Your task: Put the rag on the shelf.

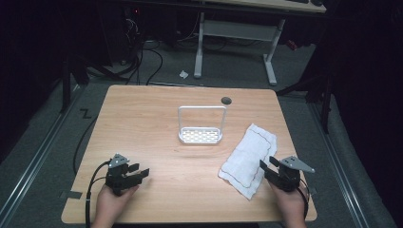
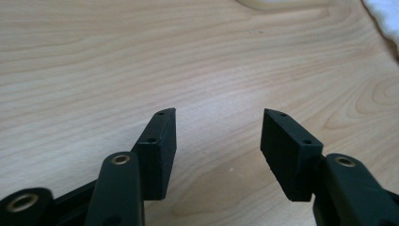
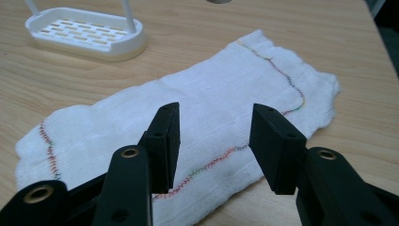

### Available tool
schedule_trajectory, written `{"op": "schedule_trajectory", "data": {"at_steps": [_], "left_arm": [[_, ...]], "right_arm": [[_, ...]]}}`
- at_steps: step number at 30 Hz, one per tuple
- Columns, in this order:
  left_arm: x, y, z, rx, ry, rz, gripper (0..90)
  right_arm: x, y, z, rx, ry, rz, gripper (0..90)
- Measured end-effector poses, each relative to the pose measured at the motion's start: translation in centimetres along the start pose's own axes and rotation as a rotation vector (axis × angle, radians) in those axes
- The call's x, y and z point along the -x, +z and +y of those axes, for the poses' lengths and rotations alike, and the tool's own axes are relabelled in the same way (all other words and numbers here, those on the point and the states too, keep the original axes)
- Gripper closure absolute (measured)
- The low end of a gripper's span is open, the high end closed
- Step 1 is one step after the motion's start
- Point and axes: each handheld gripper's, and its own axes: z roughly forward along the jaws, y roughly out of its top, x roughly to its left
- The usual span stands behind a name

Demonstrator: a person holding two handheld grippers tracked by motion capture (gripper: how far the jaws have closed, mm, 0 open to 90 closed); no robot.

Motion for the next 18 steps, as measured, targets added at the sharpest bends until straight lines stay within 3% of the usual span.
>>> {"op": "schedule_trajectory", "data": {"at_steps": [3,5,8,13,15,16,17,18], "left_arm": [[-0.1,0.1,0.1,-0.001,0.012,0.004,44.9],[-0.5,0.4,-0.1,-0.004,-0.016,-0.006,44.9],[-0.5,0.5,-0.1,-0.010,-0.021,-0.005,44.3],[-0.3,0.1,-0.1,0.023,-0.021,-0.003,44.1],[-0.3,0.1,-0.1,0.019,-0.022,-0.012,45.5],[-0.3,0.1,-0.1,0.012,-0.028,-0.024,49.1],[-0.3,0.1,0.0,0.001,-0.031,-0.035,54.6],[-0.3,0.1,0.0,0.000,-0.030,-0.038,59.3]], "right_arm": [[0.3,0.3,-0.5,-0.013,0.012,-0.008,53.8],[0.3,0.4,-0.9,-0.033,0.007,-0.007,53.9],[0.4,0.6,-1.3,-0.051,0.002,0.004,53.8],[0.4,1.0,-1.4,-0.066,0.014,0.028,54.5],[0.3,1.0,-1.2,-0.068,0.016,0.042,59.7],[0.3,1.1,-1.0,-0.068,0.013,0.048,69.1],[0.2,1.1,-0.6,-0.074,0.016,0.065,85.6],[0.1,1.3,-0.2,-0.102,-0.006,0.076,90.0]]}}
